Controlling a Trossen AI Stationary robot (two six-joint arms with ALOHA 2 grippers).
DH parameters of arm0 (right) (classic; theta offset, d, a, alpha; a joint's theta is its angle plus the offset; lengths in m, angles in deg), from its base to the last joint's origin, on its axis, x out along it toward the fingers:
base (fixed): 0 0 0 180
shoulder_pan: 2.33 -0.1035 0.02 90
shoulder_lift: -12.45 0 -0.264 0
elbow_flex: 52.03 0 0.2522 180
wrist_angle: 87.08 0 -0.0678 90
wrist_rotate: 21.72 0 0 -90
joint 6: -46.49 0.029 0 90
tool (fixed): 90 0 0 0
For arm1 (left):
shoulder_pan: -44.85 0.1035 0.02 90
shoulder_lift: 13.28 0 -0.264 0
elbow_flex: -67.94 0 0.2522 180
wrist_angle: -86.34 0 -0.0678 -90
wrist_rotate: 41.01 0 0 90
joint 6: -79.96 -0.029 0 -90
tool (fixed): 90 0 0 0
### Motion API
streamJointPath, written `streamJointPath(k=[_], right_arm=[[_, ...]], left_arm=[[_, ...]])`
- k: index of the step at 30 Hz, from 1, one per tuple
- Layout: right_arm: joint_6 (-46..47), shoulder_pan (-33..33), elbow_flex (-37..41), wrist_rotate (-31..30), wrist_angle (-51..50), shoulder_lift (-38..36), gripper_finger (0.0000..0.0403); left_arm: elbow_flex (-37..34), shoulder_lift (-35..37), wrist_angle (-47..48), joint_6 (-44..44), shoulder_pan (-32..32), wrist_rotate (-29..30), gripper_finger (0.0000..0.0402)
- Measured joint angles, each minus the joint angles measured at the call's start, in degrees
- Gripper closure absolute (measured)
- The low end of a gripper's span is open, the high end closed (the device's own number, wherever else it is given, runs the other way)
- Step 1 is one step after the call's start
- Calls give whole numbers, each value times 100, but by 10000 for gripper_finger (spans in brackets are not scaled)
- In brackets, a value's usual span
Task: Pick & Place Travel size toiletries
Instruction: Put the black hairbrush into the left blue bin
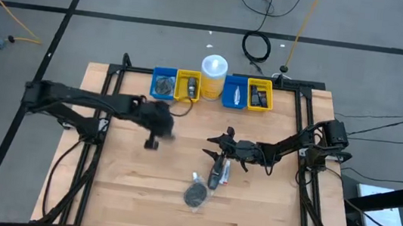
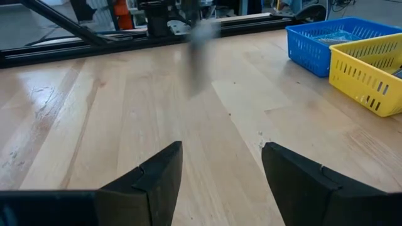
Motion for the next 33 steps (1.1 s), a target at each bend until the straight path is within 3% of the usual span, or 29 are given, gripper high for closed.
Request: streamJointPath(k=[7, 10, 16, 21, 24, 33], right_arm=[[0, 0, 0, 0, -4, 0, 193], [0, 0, 0, -2, 7, 0, 193], [0, 0, 0, 0, 4, 0, 193], [0, 0, 0, 0, 4, 0, 193], [0, 0, 0, 0, 4, 0, 193], [0, 0, 0, 0, 4, 0, 193]], left_arm=[[361, 648, 39, -1472, 405, 3352, 400], [364, 653, -222, -2369, 903, 3970, 398], [349, 256, -702, -3144, 2221, 3262, 399], [350, -297, -1442, -3734, 2955, 2967, 400], [350, -603, -1833, -3941, 3139, 2790, 400], [350, -1255, -1800, -3864, 3216, 2476, 400]])
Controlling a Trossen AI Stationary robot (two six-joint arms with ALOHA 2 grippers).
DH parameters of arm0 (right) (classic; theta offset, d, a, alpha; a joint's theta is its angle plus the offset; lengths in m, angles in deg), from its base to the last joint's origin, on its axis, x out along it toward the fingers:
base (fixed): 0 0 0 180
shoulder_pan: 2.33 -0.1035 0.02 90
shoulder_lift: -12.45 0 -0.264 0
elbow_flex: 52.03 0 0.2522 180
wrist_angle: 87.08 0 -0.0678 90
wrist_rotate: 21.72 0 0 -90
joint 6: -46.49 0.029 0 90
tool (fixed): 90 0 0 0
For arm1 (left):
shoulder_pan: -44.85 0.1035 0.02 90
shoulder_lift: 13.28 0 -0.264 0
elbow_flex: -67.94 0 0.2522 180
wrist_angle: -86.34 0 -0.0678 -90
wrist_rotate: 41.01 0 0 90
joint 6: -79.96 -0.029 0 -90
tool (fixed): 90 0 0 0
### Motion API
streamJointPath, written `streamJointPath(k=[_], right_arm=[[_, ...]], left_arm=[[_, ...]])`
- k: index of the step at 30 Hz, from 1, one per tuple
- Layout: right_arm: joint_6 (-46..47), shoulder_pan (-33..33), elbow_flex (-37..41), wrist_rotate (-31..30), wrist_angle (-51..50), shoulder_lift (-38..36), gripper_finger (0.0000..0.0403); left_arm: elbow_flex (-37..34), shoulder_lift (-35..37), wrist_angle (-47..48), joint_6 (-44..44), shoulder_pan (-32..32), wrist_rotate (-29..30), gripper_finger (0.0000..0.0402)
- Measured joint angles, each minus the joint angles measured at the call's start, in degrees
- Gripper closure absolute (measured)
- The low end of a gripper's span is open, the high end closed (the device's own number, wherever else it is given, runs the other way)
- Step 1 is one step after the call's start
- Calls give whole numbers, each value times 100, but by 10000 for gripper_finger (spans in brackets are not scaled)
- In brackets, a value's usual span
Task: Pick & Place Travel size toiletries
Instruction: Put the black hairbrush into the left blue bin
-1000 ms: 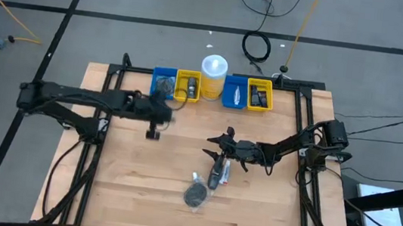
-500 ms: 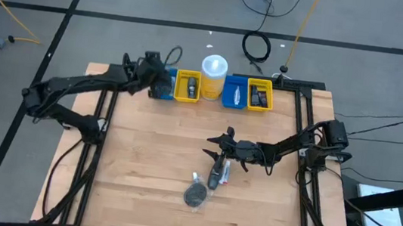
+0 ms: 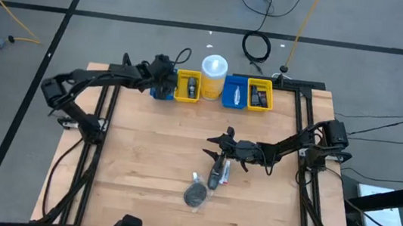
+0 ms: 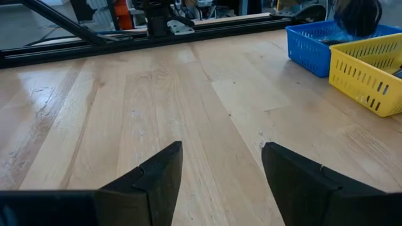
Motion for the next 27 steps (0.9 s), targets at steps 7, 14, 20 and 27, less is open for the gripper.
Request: streamJointPath(k=[7, 14, 20, 27], right_arm=[[0, 0, 0, 11, 0, 0, 193], [0, 0, 0, 13, 0, 0, 193], [0, 0, 0, 15, 0, 0, 193], [0, 0, 0, 17, 0, 0, 193]], left_arm=[[0, -240, 87, 412, -108, -163, 397], [0, -200, 670, 509, -151, -790, 349], [0, 53, 894, 663, -145, -1071, 251], [0, 533, 1047, 1149, 176, -1472, 209]])
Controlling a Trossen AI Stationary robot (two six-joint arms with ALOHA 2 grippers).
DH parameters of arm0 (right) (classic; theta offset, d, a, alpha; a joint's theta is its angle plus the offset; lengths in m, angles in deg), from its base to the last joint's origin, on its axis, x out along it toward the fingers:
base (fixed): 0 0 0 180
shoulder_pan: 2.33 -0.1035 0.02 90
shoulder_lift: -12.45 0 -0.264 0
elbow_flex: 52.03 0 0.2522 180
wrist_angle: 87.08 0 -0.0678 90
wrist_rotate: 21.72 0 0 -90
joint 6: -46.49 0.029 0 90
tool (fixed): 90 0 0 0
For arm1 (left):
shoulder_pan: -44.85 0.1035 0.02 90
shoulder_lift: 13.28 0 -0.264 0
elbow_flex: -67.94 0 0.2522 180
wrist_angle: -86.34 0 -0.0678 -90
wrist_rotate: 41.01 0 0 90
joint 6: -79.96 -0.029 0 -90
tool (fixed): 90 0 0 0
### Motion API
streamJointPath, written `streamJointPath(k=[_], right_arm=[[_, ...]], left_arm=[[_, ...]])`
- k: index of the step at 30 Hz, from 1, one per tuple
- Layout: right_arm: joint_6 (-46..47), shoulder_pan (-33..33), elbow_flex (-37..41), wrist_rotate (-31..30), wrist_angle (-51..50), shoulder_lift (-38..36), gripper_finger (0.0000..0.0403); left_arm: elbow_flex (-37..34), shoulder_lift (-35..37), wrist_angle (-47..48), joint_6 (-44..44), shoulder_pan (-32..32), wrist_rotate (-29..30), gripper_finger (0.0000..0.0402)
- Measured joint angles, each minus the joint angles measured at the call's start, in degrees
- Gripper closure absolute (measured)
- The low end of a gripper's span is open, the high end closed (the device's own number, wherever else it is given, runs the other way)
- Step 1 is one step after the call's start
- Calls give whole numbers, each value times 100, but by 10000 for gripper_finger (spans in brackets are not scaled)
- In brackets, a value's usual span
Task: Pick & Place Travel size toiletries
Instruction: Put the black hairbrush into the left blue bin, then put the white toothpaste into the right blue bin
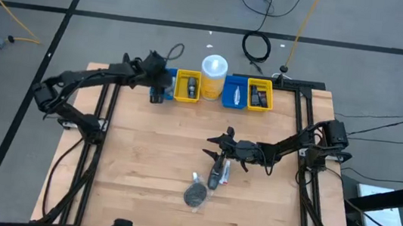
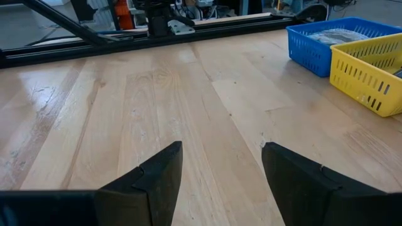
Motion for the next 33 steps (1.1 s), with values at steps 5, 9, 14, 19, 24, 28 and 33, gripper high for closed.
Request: streamJointPath(k=[5, 9, 14, 19, 24, 28, 33], right_arm=[[2, -1, 0, 0, 0, 0, 193], [2, -2, 2, 0, 0, 0, 193], [2, -2, 2, 0, 0, 0, 193], [2, 0, 1, 0, 0, 0, 193], [2, -2, 2, 0, 0, 0, 193], [2, -2, 2, 0, 0, 0, 193], [2, -1, 2, 1, 0, 0, 193]], left_arm=[[0, -290, 4, 506, 650, -485, 263], [0, -719, -119, 766, 1017, -820, 329], [0, -1167, -479, 785, 1116, -780, 395], [0, -1295, -770, 763, 1053, -379, 379], [-2, -1073, -724, 689, 961, -15, 376], [-2, -612, -650, 974, 827, 58, 387], [-91, 51, -658, 1985, 540, -935, 400]])
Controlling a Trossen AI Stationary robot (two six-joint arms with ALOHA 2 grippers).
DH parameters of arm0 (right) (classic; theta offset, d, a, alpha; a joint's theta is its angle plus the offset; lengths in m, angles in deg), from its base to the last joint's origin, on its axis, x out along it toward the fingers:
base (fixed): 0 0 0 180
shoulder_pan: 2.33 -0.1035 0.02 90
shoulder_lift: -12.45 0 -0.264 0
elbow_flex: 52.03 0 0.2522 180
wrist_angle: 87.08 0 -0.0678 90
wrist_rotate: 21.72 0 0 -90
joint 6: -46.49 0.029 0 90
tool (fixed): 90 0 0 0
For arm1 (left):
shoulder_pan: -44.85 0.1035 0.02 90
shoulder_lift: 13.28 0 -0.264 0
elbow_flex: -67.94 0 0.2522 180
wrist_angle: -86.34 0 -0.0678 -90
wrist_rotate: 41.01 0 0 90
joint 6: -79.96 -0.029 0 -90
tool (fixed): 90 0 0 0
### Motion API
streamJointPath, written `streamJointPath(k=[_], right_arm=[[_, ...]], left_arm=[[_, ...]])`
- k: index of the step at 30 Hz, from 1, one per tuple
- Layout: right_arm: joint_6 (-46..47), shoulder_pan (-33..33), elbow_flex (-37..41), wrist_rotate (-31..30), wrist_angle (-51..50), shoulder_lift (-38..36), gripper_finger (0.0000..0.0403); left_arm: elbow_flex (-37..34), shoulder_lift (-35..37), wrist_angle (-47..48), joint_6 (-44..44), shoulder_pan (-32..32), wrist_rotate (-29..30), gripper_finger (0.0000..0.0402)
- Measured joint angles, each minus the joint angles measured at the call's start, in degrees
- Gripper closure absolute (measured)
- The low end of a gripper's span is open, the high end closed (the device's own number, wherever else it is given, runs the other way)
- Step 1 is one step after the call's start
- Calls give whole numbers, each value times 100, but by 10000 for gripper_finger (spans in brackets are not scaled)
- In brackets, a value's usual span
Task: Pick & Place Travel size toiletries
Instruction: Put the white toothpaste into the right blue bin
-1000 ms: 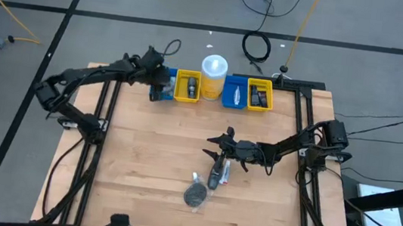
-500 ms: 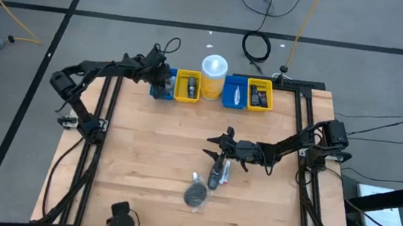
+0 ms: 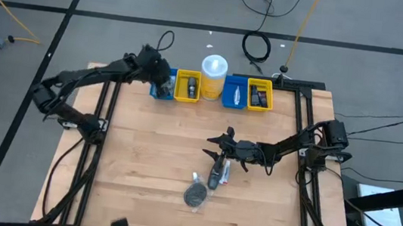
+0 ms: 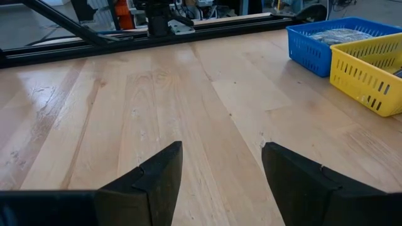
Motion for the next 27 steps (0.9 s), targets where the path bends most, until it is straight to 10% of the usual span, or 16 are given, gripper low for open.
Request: streamJointPath(k=[4, 12, 20, 27], right_arm=[[0, 0, 0, 0, -48, 0, 193], [0, -138, 2, 13, -770, -589, 193], [258, -274, 4, 1573, -2365, -1957, 193], [1027, -500, -36, 1339, -3652, -2822, 193]], left_arm=[[-796, 582, -975, 709, -630, -821, 398], [-3223, 1040, -4555, 2296, -2790, -266, 396], [-4344, 576, -6934, 3452, -4851, 2003, 392], [-4223, -87, -6925, 3839, -5748, 3768, 397]])
